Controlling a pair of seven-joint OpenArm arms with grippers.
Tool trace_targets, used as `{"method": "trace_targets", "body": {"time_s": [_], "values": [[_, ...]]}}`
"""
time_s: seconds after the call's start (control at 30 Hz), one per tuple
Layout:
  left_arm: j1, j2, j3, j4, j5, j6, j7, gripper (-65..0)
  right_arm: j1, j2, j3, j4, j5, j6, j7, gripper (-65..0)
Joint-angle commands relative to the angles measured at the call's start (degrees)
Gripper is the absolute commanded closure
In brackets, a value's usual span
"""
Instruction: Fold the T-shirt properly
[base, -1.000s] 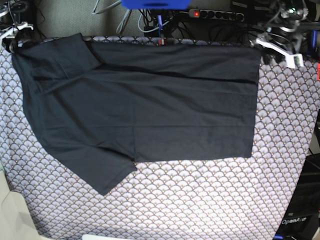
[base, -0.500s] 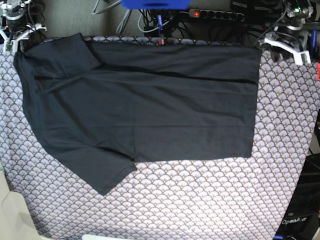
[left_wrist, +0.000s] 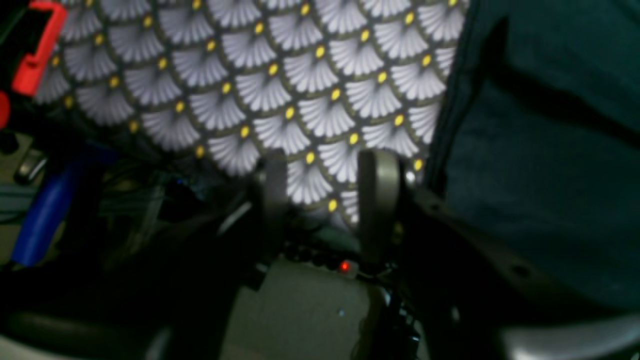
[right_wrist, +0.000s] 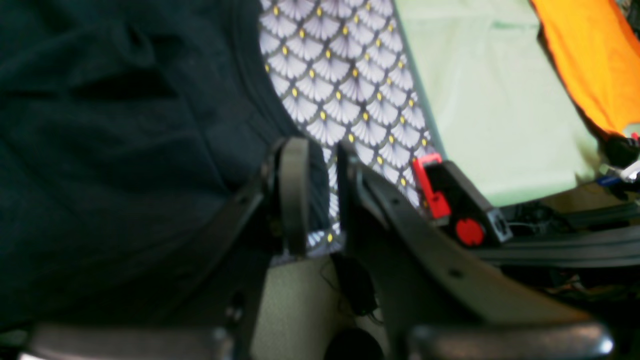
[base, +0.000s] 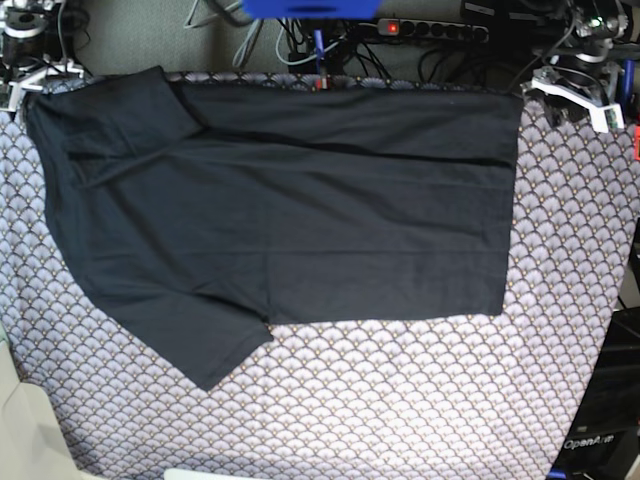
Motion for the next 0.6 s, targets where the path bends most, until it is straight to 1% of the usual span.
{"method": "trace_targets", "body": {"time_s": [0.0,0.07,0.13,0.2,0.4,0.57], "values": [[0.31,-0.42,-0.33,0.99,-0.39,-0.26,-1.00,-23.6,-0.33,0.58,0.24,1.08,0.78,-0.21,1.07,-12.2],[-0.39,-0.42,-0.16,0.99,-0.39,-0.26,-0.74,-23.6,0.54,0.49,-0.64,1.08,0.78,-0.21,1.07,-12.2],[-0.83,-0.42,-0.16,0.82,-0.39,-0.26,-0.74,-23.6,1.95,-0.47,-0.47,1.08,0.78,-0.21,1.07,-11.8],[-0.83,-0.42,-0.16,0.90,-0.39,-0.26,-0.74,-23.6,2.83,-0.73,-0.47,1.25,0.16,-0.21,1.07,-11.8],[-0.83,-0.42,-0.07,0.82,-0.39,-0.26,-0.74,-23.6,3.62,-0.73,-2.31,1.34,-5.46,-0.21,0.72,-12.1],[-1.36,-0.34,-0.07,0.90,-0.39,-0.26,-0.74,-23.6,6.43,-0.73,-2.40,1.34,-5.99,-0.21,-5.00,-12.2]]}}
